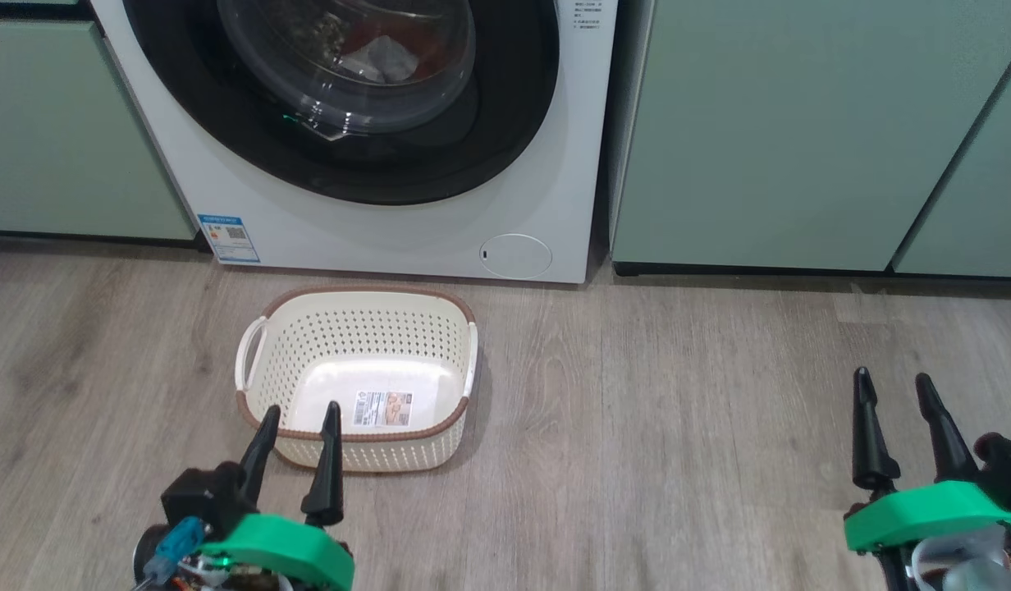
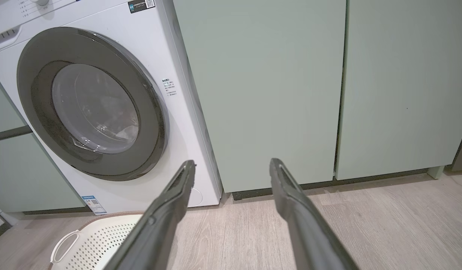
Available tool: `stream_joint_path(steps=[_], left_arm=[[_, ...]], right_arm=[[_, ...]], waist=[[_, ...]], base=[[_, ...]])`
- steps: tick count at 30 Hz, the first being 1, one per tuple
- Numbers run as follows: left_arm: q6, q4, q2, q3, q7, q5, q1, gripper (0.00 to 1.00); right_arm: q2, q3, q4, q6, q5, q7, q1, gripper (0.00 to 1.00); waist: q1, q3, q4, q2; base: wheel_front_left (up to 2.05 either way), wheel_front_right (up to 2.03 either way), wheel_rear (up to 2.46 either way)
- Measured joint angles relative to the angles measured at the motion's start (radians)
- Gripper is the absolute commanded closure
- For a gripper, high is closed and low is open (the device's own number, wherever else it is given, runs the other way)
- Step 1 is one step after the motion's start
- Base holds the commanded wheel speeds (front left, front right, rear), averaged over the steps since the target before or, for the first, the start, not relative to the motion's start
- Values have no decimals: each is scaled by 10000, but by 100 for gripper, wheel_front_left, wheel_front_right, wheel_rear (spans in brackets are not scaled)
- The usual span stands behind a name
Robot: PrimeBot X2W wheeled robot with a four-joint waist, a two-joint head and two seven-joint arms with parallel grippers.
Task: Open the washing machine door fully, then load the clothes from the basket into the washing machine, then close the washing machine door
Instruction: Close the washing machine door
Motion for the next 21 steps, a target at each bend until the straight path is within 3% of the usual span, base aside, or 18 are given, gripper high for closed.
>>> stream_joint_path(steps=[21], left_arm=[[-184, -201, 2, 12, 0, -205, 194, 0]], right_arm=[[2, 146, -8, 0, 71, 0, 1, 0]], waist=[[0, -116, 152, 0]], base=[[0, 0, 0]])
